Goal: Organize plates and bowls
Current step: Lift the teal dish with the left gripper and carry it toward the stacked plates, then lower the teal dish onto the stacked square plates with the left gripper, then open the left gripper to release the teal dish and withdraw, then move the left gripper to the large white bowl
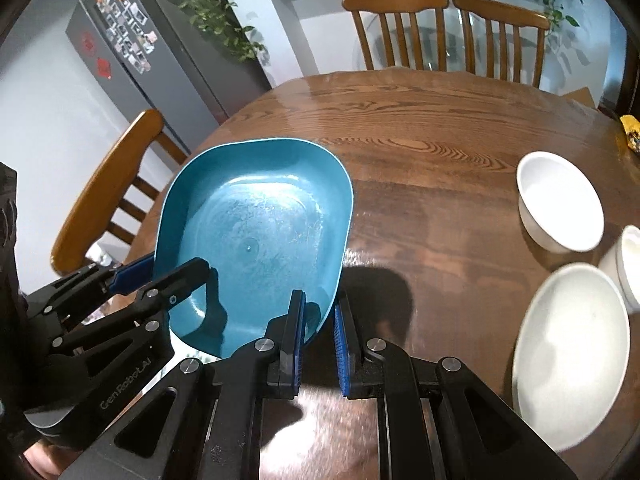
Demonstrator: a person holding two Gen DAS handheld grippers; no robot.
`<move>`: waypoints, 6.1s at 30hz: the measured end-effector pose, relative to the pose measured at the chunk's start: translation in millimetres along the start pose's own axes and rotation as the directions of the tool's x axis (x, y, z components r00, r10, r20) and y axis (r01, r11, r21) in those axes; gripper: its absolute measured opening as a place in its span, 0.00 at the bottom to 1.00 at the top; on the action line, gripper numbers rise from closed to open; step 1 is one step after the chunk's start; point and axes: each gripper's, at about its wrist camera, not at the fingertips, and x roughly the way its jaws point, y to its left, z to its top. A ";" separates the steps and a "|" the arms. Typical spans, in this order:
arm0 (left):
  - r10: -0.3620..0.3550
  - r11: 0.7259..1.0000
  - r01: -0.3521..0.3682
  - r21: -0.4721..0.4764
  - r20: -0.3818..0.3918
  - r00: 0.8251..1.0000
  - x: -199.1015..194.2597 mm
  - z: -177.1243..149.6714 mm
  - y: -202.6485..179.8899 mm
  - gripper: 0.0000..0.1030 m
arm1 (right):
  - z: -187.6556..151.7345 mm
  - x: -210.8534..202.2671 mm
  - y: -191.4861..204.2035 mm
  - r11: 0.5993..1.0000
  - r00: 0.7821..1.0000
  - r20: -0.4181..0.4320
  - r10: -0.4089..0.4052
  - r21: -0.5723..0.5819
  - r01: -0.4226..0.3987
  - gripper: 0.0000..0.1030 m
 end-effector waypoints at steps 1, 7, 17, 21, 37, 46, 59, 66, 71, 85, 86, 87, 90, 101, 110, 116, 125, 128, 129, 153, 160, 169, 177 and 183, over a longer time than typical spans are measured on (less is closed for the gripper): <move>0.002 1.000 -0.002 -0.004 0.005 1.000 -4.7 -3.9 -0.9 0.26 | -3.7 -2.8 2.3 1.000 1.000 0.004 0.000 -0.005 0.000 0.15; 0.019 0.999 -0.019 -0.033 0.017 1.000 -21.7 -20.8 -0.1 0.26 | -24.2 -19.7 14.7 0.999 1.000 0.012 0.014 -0.052 -0.013 0.15; 0.068 0.991 -0.070 -0.110 -0.017 0.998 -29.8 -55.5 21.1 0.26 | -48.9 -9.4 41.5 0.991 0.997 -0.059 0.053 -0.119 -0.059 0.15; 0.087 0.985 -0.093 -0.143 -0.050 0.995 -24.8 -70.3 34.7 0.26 | -55.2 4.2 55.3 0.986 0.993 -0.104 0.064 -0.148 -0.079 0.15; 0.057 0.972 -0.098 -0.215 -0.190 0.980 17.4 -103.2 74.2 0.26 | -69.2 55.2 81.1 0.980 0.973 -0.225 0.050 -0.177 -0.091 0.15; 0.067 0.978 -0.106 -0.178 -0.207 0.976 25.7 -102.7 71.9 0.26 | -71.3 68.9 83.0 0.980 0.970 -0.244 0.022 -0.185 -0.069 0.15; 0.103 0.983 -0.130 -0.126 -0.202 0.974 20.8 -106.5 68.2 0.27 | -78.2 66.1 91.4 0.975 0.967 -0.256 -0.004 -0.215 -0.053 0.15; 0.107 0.983 -0.134 -0.126 -0.196 0.975 19.1 -106.0 66.2 0.29 | -79.5 63.4 95.8 0.972 0.968 -0.251 -0.018 -0.230 -0.041 0.15; 0.110 0.983 -0.134 -0.122 -0.188 0.976 16.4 -105.9 62.9 0.29 | -79.4 59.5 96.7 0.970 0.970 -0.243 -0.022 -0.239 -0.037 0.16; 0.122 0.981 -0.146 -0.125 -0.185 0.975 16.5 -108.0 62.4 0.32 | -81.7 60.1 99.1 0.970 0.971 -0.235 -0.031 -0.243 -0.028 0.16; 0.121 0.981 -0.146 -0.125 -0.185 0.975 16.4 -108.2 62.7 0.32 | -81.7 60.0 98.8 0.970 0.972 -0.234 -0.030 -0.240 -0.028 0.16; 0.121 0.981 -0.145 -0.126 -0.185 0.975 16.4 -108.2 62.7 0.32 | -81.7 59.8 98.3 0.970 0.972 -0.234 -0.030 -0.240 -0.028 0.16; 0.120 0.981 -0.145 -0.127 -0.185 0.975 16.9 -108.0 62.5 0.32 | -81.2 59.6 97.7 0.971 0.972 -0.232 -0.030 -0.239 -0.027 0.16; 0.122 0.981 -0.147 -0.127 -0.189 0.974 17.3 -108.5 63.5 0.32 | -81.2 60.0 95.8 0.973 0.972 -0.231 -0.031 -0.230 -0.024 0.16; 0.117 0.981 -0.144 -0.132 -0.194 0.974 20.0 -108.0 63.9 0.32 | -80.7 59.3 94.2 0.974 0.974 -0.226 -0.033 -0.224 -0.019 0.16; 0.118 0.981 -0.145 -0.132 -0.196 0.973 21.5 -108.6 61.9 0.32 | -79.6 57.2 92.5 0.977 0.976 -0.217 -0.030 -0.213 -0.018 0.20; 0.117 0.980 -0.145 -0.137 -0.196 0.974 21.3 -109.3 59.8 0.33 | -79.2 54.3 91.2 0.979 0.978 -0.208 -0.031 -0.206 -0.013 0.23; 0.115 0.979 -0.143 -0.142 -0.189 0.975 18.2 -109.0 59.5 0.38 | -78.4 52.2 90.5 0.979 0.980 -0.196 -0.035 -0.203 -0.005 0.23; 0.120 0.979 -0.147 -0.141 -0.186 0.975 17.0 -108.7 59.2 0.47 | -77.8 50.8 89.5 0.980 0.981 -0.190 -0.032 -0.199 -0.006 0.23; 0.179 0.972 -0.184 -0.146 -0.045 0.983 -34.8 -93.3 45.1 0.92 | -69.2 -3.4 57.0 0.991 0.998 -0.012 0.056 -0.120 -0.057 0.47; 0.167 0.980 -0.165 -0.111 0.005 0.986 -48.8 -84.2 17.8 0.94 | -71.8 -32.1 23.4 0.997 0.997 0.053 0.059 -0.056 -0.056 0.48; 0.123 0.992 -0.121 -0.027 0.066 0.990 -64.7 -73.2 -35.9 0.94 | -81.1 -76.5 -28.3 0.999 0.990 0.134 0.033 0.029 -0.037 0.48; 0.071 0.995 -0.076 0.057 0.082 0.994 -66.6 -66.8 -82.9 0.95 | -91.9 -108.5 -73.8 0.994 0.983 0.179 -0.035 0.106 0.016 0.48; -0.004 0.996 -0.001 0.091 0.060 0.998 -57.0 -56.1 -116.3 0.95 | -99.6 -128.4 -112.6 0.984 0.980 0.170 -0.102 0.162 0.075 0.48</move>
